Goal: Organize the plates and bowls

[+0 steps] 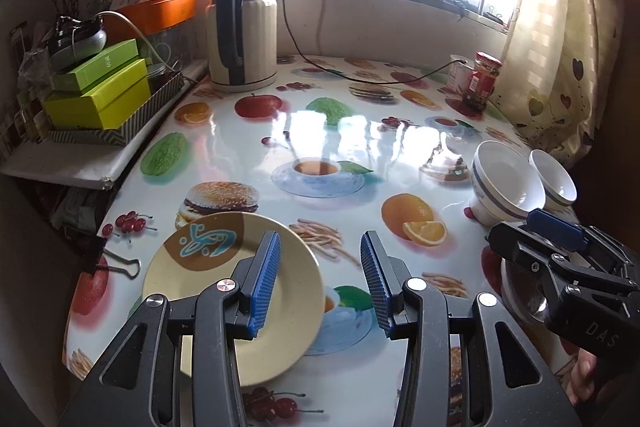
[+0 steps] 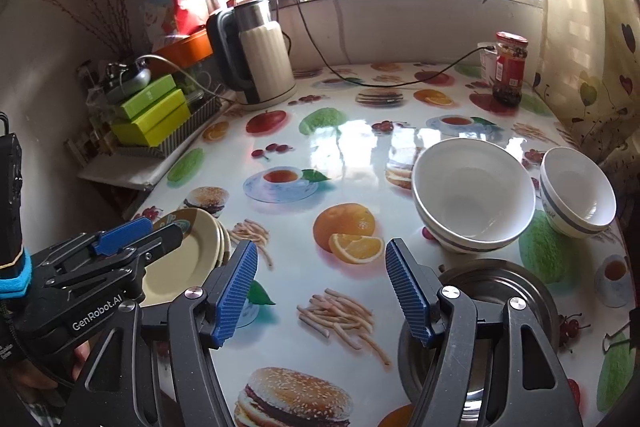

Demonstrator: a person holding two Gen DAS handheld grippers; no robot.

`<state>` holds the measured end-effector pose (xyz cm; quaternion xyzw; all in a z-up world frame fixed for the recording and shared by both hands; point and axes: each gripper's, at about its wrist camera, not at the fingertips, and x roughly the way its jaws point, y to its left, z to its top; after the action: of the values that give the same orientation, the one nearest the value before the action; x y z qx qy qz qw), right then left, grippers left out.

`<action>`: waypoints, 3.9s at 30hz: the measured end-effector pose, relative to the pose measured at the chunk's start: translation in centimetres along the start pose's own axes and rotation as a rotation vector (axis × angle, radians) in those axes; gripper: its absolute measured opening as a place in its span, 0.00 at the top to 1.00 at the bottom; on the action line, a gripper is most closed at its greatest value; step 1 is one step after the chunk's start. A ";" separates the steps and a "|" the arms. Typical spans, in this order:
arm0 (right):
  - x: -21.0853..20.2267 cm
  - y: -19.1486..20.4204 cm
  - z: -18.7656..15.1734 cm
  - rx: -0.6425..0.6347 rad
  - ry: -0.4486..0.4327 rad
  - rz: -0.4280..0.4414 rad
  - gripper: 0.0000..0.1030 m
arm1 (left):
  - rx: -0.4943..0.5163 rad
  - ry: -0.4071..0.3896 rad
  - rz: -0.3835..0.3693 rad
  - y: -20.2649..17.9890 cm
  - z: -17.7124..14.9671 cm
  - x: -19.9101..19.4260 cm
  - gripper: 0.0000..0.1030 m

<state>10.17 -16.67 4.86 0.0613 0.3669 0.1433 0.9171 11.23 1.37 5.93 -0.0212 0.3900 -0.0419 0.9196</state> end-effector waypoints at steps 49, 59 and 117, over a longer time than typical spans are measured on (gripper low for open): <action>2.0 -15.4 3.2 0.132 0.035 -0.180 0.45 | 0.090 0.151 -0.275 -13.7 6.0 11.0 0.58; 3.4 -15.5 3.1 0.127 0.063 -0.161 0.64 | 0.087 0.158 -0.277 -14.2 6.0 11.9 0.60; -1.1 -13.9 3.5 0.130 -0.048 -0.154 0.87 | 0.133 0.089 -0.299 -15.2 6.0 8.1 0.85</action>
<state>14.86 -30.25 5.12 0.0957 0.3571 0.0470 0.9279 20.22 -14.46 5.43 -0.0161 0.4192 -0.2048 0.8843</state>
